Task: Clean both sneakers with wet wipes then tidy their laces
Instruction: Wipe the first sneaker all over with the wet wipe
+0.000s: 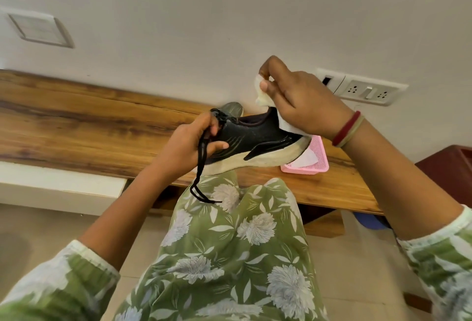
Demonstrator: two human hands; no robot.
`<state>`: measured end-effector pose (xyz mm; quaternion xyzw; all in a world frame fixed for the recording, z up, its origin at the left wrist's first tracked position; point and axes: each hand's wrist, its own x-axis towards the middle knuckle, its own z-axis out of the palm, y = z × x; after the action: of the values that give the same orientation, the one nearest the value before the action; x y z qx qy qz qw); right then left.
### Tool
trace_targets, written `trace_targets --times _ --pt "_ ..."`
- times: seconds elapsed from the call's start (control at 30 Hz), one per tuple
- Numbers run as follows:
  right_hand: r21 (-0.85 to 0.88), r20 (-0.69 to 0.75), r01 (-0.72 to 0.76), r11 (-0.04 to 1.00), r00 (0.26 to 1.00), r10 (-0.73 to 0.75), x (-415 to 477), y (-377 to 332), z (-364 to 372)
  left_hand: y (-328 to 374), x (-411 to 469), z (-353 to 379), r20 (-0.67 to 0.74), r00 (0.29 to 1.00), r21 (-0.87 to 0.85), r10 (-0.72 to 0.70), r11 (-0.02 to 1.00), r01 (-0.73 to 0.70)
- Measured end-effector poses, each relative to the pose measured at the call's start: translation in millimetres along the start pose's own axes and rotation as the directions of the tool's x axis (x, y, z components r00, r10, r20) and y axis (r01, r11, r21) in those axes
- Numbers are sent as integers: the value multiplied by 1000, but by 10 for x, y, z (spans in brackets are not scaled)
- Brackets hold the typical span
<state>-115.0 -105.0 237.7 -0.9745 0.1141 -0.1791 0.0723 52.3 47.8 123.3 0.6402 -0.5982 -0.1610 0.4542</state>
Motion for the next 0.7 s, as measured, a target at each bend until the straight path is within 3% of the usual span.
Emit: trace_targets --times 0.07,0.13,0.2,0.23,0.3,0.37,0.47,0.6,0.7 --pt "-64 -29 -11 998 1000 10 21 -4 -6 38 87 -51 148 983 -11 -106 994 109" --pt "-61 -33 -70 996 997 68 18 74 9 10 167 -139 283 930 217 -233 960 174" --pt "-14 -23 -145 989 989 144 -24 179 33 -11 229 -235 238 922 406 -306 893 192" --pt "22 -25 -168 986 985 169 -55 224 44 -4 247 -256 178 942 388 -284 900 198" --pt "88 -48 -193 977 979 198 -123 292 76 109 267 -207 139 967 171 -215 967 191" --pt "157 -81 -215 964 970 229 -179 338 114 250 297 -41 261 950 -31 -170 982 185" --pt "350 -146 -216 911 949 281 -222 378 120 321 338 265 394 914 -146 -100 975 170" --pt "597 -175 -190 779 917 358 -305 443 93 321 411 339 198 968 -191 -154 963 192" --pt "666 -148 -204 717 906 396 -366 470 124 374 410 303 114 971 -145 -208 964 223"
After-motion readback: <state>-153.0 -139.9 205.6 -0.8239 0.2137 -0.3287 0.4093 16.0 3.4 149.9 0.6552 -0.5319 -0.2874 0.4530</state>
